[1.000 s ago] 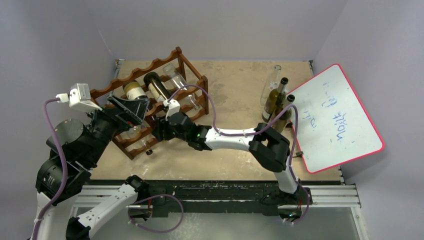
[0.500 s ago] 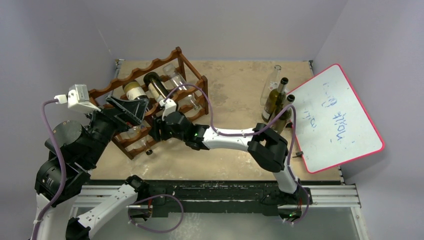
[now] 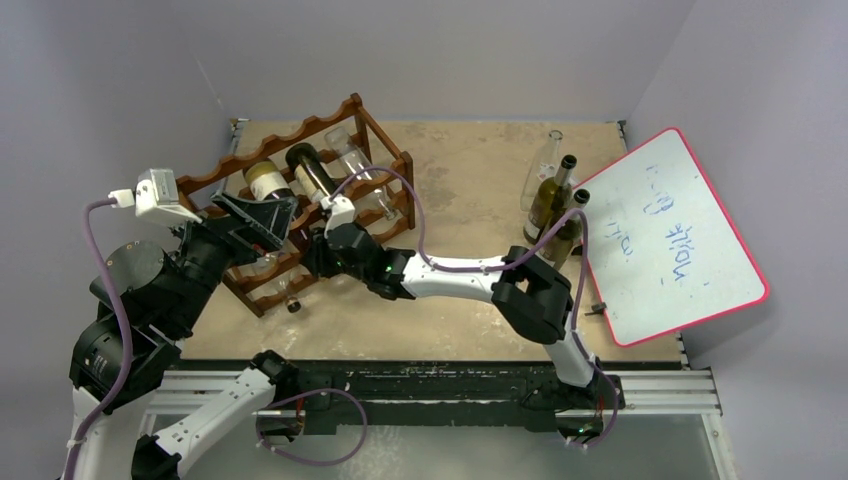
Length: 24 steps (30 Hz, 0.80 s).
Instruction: Take the wine bottle off the wine rack
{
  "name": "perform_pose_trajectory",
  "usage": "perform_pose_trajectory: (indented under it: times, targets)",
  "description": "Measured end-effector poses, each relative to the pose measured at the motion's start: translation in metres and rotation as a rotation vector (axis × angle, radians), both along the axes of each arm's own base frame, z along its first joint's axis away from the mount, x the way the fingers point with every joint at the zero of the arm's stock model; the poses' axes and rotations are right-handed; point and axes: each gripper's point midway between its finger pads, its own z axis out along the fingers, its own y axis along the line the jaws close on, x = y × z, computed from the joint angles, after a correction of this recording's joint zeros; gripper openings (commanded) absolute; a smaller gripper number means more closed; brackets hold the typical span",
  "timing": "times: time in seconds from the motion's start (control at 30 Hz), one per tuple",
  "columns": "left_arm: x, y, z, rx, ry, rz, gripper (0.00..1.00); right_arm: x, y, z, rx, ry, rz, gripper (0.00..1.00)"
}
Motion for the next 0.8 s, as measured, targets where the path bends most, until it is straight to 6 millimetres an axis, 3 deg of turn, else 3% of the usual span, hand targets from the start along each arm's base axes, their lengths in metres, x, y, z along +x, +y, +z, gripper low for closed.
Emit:
perform_pose_trajectory:
  times: [0.07,0.6,0.8]
  targets:
    - [0.000,0.000,0.000,0.000,0.000,0.000,1.00,0.000,-0.001,0.000,0.012,0.000,-0.005,0.00]
    - [0.005,-0.004,-0.012,0.009,0.028,-0.002,1.00,-0.008,-0.007,0.005,0.095,-0.102,-0.027,0.00]
    - [0.011,-0.008,-0.029,0.030,0.063,-0.002,1.00,-0.009,-0.008,0.005,0.093,-0.109,-0.031,0.00]
